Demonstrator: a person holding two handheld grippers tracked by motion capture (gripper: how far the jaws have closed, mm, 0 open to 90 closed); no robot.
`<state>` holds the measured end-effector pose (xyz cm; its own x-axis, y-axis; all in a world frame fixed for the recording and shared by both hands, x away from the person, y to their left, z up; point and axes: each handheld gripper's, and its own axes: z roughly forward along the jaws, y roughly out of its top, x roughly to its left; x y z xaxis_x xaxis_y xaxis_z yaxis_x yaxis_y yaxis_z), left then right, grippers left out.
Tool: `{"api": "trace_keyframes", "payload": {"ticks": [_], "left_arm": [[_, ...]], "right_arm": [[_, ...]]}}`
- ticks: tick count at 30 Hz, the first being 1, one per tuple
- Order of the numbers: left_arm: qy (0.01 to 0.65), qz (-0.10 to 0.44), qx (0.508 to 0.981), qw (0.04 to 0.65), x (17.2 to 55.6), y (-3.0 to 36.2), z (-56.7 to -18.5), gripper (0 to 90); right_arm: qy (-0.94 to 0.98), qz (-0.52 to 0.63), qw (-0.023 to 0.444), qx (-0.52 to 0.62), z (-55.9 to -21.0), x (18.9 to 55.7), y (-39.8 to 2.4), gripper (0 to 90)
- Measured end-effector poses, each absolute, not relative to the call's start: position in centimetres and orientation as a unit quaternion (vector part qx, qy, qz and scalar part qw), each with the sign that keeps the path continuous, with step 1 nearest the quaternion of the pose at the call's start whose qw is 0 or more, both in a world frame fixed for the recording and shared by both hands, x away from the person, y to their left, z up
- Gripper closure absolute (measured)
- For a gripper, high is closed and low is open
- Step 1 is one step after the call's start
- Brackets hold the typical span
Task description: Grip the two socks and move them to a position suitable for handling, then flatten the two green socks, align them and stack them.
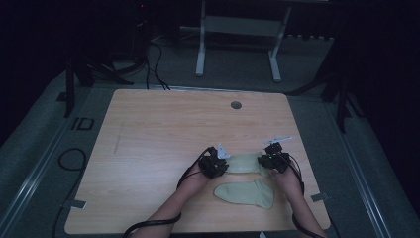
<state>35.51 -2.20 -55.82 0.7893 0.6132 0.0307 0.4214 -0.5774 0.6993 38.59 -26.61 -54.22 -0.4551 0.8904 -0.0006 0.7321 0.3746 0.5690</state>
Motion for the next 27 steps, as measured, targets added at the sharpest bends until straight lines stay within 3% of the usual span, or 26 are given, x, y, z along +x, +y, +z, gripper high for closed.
{"api": "trace_keyframes", "payload": {"ticks": [4, 5, 10, 14, 27], "left_arm": [[0.292, 0.129, 0.878, 0.356, 35.3, -2.3, -55.2, 61.5], [0.283, 0.125, 0.88, 0.36, 35.1, -2.3, -54.8, 61.5], [0.292, 0.127, 0.881, 0.351, 34.2, -1.9, -53.5, 45.1], [0.304, 0.129, 0.875, 0.353, 33.1, -0.8, -52.6, 39.7], [0.324, 0.098, 0.871, 0.355, 28.3, 0.7, -54.1, 41.1]], "right_arm": [[0.816, 0.267, 0.132, 0.496, -54.0, 38.3, -26.9, 51.6], [0.816, 0.267, 0.132, 0.496, -54.0, 38.3, -26.9, 51.6], [0.813, 0.279, 0.126, 0.495, -53.1, 37.6, -27.6, 42.1], [0.808, 0.297, 0.12, 0.494, -52.1, 36.6, -28.1, 39.9], [0.822, 0.316, 0.112, 0.46, -52.5, 30.3, -29.6, 49.1]]}}
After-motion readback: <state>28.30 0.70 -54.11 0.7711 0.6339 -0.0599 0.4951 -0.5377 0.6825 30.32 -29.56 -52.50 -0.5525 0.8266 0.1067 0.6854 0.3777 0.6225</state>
